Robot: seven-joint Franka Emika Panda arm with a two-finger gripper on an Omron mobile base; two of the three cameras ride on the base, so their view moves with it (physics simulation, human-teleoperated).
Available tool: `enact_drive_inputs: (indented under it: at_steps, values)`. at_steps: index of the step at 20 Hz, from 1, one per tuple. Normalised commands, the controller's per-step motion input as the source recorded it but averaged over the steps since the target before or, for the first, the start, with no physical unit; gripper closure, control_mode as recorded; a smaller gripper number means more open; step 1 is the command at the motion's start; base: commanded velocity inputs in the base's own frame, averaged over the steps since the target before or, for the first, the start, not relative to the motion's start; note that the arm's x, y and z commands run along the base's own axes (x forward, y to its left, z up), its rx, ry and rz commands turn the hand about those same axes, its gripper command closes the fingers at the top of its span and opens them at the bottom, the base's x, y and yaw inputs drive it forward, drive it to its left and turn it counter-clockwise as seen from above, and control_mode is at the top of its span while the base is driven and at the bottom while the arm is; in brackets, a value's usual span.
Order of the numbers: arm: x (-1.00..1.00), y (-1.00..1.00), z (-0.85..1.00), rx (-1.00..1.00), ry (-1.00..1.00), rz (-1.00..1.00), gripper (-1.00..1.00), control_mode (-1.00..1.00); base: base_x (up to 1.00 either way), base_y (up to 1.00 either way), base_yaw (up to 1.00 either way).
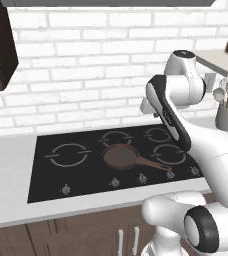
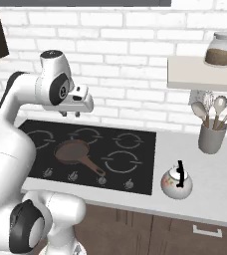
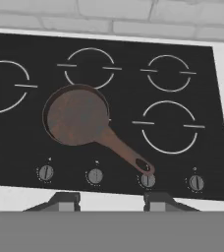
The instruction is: Pick the kettle from the counter and place it on a stove burner. Then turn the burner on.
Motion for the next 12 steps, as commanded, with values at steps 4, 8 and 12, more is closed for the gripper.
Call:
enact_drive_inputs:
  at_steps: [4, 8, 12]
  values:
    - [-0.15, -0.38, -0.02, 0.04, -0.09, 0.0, -1.0, -1.0, 0.0, 0.0, 0.0]
    - [-0.38, -0.88, -0.22, 0.07, -0.09, -0.01, -1.0, -1.0, 0.0, 0.0, 0.0]
    - [-0.28, -0.88, -0.27, 0.05, -0.01, 0.0, -1.0, -1.0, 0.0, 0.0, 0.0]
